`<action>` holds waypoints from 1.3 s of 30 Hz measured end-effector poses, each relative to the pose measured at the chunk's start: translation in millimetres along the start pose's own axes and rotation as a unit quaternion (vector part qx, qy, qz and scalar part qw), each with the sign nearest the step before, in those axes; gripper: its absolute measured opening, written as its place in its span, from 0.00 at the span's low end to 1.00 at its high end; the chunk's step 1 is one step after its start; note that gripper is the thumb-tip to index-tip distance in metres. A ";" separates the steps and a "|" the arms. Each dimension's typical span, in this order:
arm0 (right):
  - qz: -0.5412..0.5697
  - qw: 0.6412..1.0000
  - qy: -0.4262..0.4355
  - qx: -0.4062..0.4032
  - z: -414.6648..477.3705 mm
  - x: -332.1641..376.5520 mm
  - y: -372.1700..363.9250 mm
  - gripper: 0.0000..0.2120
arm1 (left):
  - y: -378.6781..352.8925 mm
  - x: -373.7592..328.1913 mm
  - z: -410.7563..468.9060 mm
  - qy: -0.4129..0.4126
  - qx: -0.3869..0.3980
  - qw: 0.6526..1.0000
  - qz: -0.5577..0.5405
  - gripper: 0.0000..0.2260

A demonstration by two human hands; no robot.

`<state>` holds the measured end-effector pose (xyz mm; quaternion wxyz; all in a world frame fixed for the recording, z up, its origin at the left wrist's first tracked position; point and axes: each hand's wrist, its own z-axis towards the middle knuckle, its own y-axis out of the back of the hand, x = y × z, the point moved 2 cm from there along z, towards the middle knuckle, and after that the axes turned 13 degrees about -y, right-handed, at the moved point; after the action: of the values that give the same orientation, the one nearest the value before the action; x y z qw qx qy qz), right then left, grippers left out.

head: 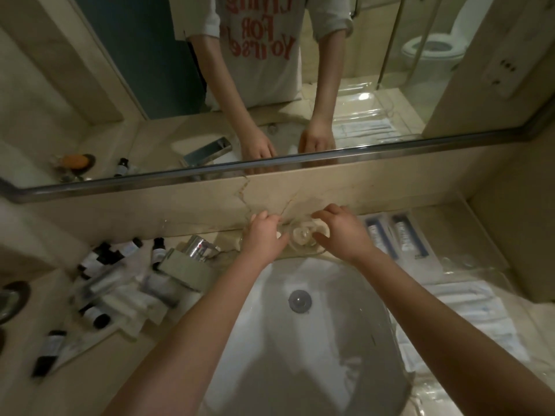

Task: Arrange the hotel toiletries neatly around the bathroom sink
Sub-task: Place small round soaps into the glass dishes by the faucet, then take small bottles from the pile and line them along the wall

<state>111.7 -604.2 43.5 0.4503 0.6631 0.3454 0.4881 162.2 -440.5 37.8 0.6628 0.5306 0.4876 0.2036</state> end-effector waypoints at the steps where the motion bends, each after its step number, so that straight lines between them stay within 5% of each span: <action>1: 0.007 1.000 0.007 -0.013 -8.2 4.9 5.1 0.21 | 8.7 0.3 -8.0 -0.012 -0.014 1.000 0.007 0.19; 7: 0.047 0.993 0.065 -0.082 -67.1 47.9 27.4 0.17 | 63.6 6.8 -76.6 -0.059 -0.086 0.994 0.035 0.20; 14: 0.098 0.985 0.131 -0.052 -131.7 130.6 13.0 0.15 | 103.9 51.7 -176.9 -0.016 -0.147 0.989 0.019 0.17; 21: 0.059 0.981 0.169 0.078 -171.6 215.9 -49.9 0.18 | 100.7 144.8 -267.7 0.107 -0.129 0.985 -0.033 0.18; 30: -0.099 0.935 0.153 0.305 -161.1 301.7 -140.4 0.28 | 100.5 275.5 -325.5 0.279 0.012 0.960 -0.015 0.28; 39: -0.074 0.955 0.163 0.237 -111.3 393.7 -199.8 0.31 | 104.0 325.9 -315.1 0.272 0.014 0.961 -0.039 0.20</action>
<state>113.5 -150.7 2.4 0.2526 0.6348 0.5676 0.4593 60.1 12.0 3.6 0.5054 0.4449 0.6724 0.3075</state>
